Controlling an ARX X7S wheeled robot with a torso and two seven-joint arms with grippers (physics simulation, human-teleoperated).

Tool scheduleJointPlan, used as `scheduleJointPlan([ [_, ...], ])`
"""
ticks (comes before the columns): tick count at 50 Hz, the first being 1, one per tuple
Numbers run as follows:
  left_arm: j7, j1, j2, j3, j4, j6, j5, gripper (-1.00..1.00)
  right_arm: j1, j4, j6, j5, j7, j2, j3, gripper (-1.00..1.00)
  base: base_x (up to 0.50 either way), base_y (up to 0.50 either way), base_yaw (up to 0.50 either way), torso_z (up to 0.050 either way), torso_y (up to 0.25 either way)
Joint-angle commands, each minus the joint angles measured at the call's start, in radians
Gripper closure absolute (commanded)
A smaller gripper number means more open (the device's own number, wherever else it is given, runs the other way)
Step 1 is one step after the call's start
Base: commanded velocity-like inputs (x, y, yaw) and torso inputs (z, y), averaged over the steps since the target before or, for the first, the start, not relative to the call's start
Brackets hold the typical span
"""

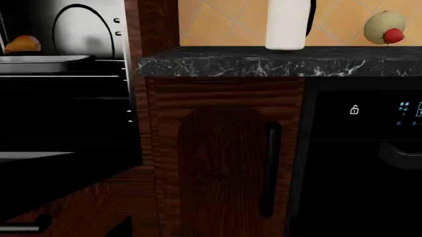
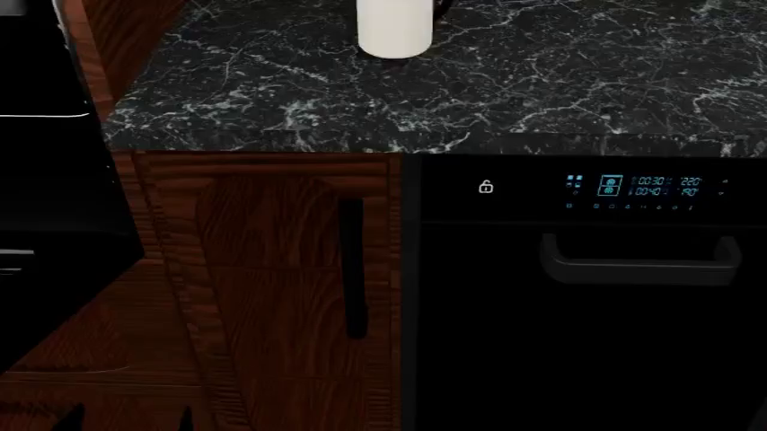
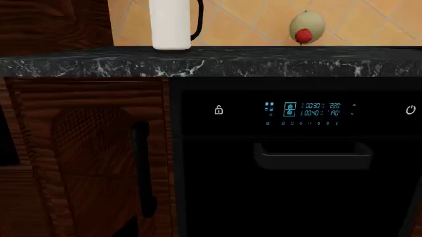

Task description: Close the oven door

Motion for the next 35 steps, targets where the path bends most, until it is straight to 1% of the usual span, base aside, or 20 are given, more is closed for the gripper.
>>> scheduleJointPlan([
  [1, -0.052, -0.005, -0.044, 0.052, -0.007, 0.004, -0.044, -1.00, 0.004, 0.006, -0.003, 0.014, 0.018, 0.014, -0.018, -1.00, 0.00, 0.00, 0.00, 0.000, 0.000],
  [11, -0.070, -0.003, -0.062, 0.073, -0.006, 0.003, -0.063, -1.00, 0.007, 0.014, 0.007, 0.025, 0.065, 0.045, -0.056, -1.00, 0.00, 0.00, 0.00, 0.000, 0.000],
  [35, -0.099, -0.002, -0.090, 0.105, 0.003, 0.011, -0.093, -1.00, 0.010, 0.015, 0.005, 0.074, 0.091, 0.079, -0.096, -1.00, 0.00, 0.00, 0.00, 0.000, 0.000],
])
